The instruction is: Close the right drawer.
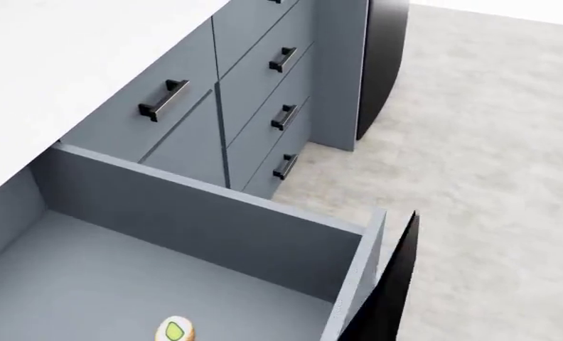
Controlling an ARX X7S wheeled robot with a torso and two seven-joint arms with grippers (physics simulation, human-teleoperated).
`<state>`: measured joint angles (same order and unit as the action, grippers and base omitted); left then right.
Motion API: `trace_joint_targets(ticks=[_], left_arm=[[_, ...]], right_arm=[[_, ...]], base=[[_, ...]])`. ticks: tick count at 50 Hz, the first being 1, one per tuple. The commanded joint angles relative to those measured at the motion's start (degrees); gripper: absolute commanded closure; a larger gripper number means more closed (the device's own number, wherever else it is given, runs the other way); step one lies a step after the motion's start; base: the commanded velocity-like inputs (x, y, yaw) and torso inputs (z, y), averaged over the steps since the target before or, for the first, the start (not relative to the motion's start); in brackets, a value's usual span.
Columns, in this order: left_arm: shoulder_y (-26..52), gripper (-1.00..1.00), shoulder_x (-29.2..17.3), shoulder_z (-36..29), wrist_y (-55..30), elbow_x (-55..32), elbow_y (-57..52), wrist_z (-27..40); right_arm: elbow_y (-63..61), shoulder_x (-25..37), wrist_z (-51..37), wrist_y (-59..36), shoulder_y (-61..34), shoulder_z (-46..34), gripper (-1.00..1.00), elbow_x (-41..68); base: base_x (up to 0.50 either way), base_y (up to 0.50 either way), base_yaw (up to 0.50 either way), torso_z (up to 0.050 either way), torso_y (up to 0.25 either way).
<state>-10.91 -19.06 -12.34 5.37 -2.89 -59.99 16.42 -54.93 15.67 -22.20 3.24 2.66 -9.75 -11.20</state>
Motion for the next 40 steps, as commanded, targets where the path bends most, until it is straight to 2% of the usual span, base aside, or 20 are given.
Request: trace_joint_targets(ticks=[1, 12, 17, 21, 22, 31, 35, 40], left_arm=[[5.6, -1.0, -8.9, -4.2, -5.6, -3.2, 0.4, 9.4], [7.2, -1.0, -8.5, -5.2, -6.6, -1.7, 3.0, 9.5], [7.2, -1.0, -8.5, -5.5, -7.5, -0.8, 0.9, 9.8], [6.5, -1.0, -10.1, -6.8, -5.9, 0.3, 0.0, 11.4], [5.7, -1.0, -10.8, -7.3, -3.9, 1.6, 0.0, 11.9], [6.1, -1.0, -13.4, -9.5, -2.8, 2.2, 0.0, 15.1], [5.9, -1.0, -14.0, -9.7, -2.4, 2.4, 0.0, 15.9], [5.6, -1.0, -14.5, -9.8, -1.8, 2.7, 0.1, 16.6]], right_arm=[[5.1, 3.8, -0.9, -5.2, -0.4, 11.7, -1.0, 4.1], [19.6, 5.2, -3.1, -4.8, 1.6, 20.0, -1.0, 8.1], [32.5, 4.2, -3.7, -1.3, 0.5, 18.2, -1.0, 8.2], [42.9, 3.2, -3.7, 2.3, -1.3, 16.2, -1.0, 8.5], [48.7, 2.6, -3.3, 4.1, -2.6, 15.0, -1.0, 8.9], [68.5, 0.1, 0.2, 8.6, -8.2, 11.9, -1.0, 13.0], [73.3, -0.9, 0.7, 10.3, -9.5, 10.3, -1.0, 12.4], [73.1, -1.6, 1.4, 9.6, -9.7, 8.9, -1.0, 12.2]], base=[[0.0, 0.0, 0.0, 0.0, 0.0], [0.0, 0.0, 0.0, 0.0, 0.0], [0.0, 0.0, 0.0, 0.0, 0.0], [0.0, 0.0, 0.0, 0.0, 0.0], [0.0, 0.0, 0.0, 0.0, 0.0], [0.0, 0.0, 0.0, 0.0, 0.0], [0.0, 0.0, 0.0, 0.0, 0.0], [0.0, 0.0, 0.0, 0.0, 0.0]])
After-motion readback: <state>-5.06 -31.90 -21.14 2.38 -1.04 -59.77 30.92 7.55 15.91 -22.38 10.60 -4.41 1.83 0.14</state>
